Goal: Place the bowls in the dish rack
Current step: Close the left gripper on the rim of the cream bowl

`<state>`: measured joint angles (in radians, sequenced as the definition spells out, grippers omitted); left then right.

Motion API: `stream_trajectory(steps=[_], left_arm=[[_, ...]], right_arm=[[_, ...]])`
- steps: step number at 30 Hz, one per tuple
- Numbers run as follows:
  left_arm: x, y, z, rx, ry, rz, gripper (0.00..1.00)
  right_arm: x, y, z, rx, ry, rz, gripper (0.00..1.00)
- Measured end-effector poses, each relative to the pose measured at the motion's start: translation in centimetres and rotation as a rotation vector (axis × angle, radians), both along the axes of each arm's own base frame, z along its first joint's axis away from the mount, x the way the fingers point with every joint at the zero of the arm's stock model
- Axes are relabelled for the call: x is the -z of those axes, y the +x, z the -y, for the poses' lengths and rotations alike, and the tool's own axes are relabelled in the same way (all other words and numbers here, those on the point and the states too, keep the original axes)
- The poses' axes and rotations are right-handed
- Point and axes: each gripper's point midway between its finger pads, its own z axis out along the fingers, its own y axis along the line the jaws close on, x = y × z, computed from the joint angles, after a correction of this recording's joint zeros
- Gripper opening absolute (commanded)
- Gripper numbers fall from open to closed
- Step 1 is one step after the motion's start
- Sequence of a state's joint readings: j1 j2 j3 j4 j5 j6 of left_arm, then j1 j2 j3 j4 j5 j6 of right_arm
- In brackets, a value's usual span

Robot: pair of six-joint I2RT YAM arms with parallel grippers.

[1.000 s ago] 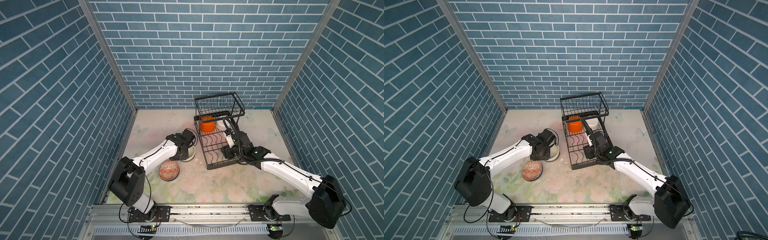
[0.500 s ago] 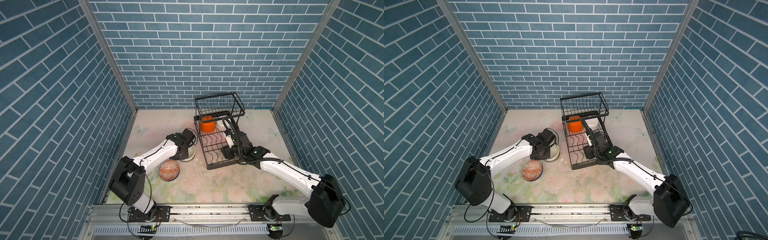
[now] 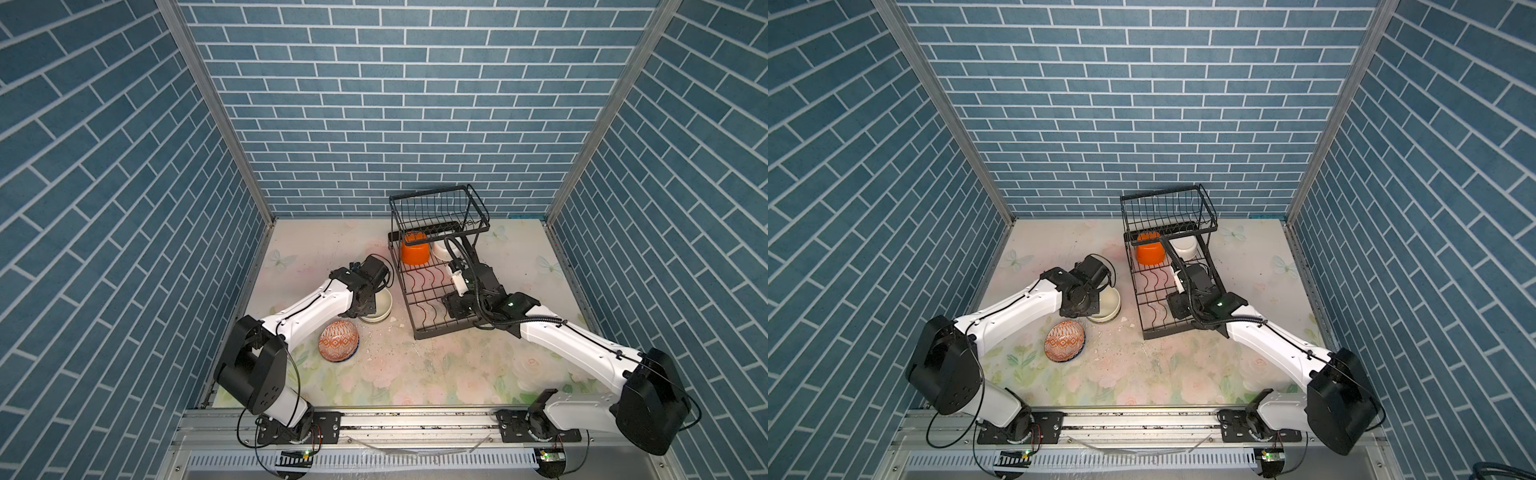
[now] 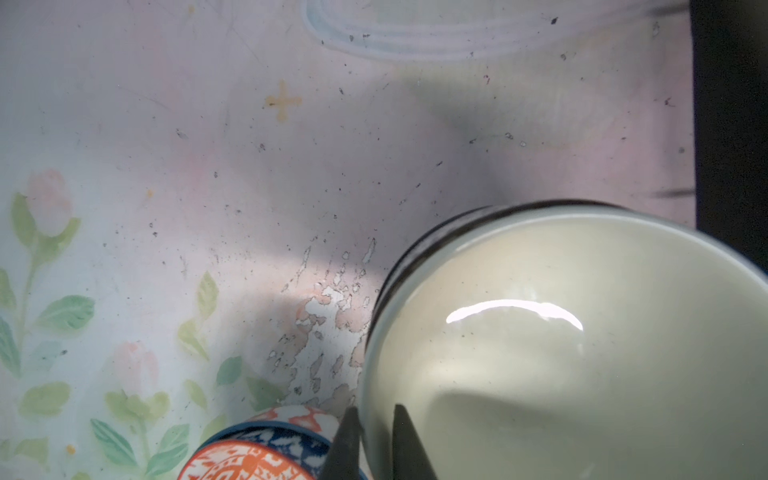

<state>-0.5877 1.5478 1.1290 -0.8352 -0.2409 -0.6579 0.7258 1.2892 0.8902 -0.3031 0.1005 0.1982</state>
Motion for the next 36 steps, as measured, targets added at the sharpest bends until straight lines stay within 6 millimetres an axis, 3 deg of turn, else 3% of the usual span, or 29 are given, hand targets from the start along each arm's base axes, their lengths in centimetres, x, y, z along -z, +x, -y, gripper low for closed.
stream_trajectory(steps=[2,14,29,36], left_arm=[[-0.1,0.1,0.0,-0.003,-0.004,0.006,0.34],[-1.3,1.1,0.5,-0.016,-0.055,0.089,0.32],[-0.5,0.8,-0.2,-0.036,-0.006,0.066,0.33],[0.9,0.7,-0.4,-0.040,0.027,0.027,0.30]], right_arm=[[0.0,0.0,0.0,0.000,-0.001,-0.001,0.69],[0.3,-0.2,0.0,-0.006,-0.006,-0.015,0.69],[1.3,-0.3,-0.1,-0.011,-0.020,-0.040,0.69],[1.7,-0.3,-0.2,-0.013,-0.026,-0.049,0.69]])
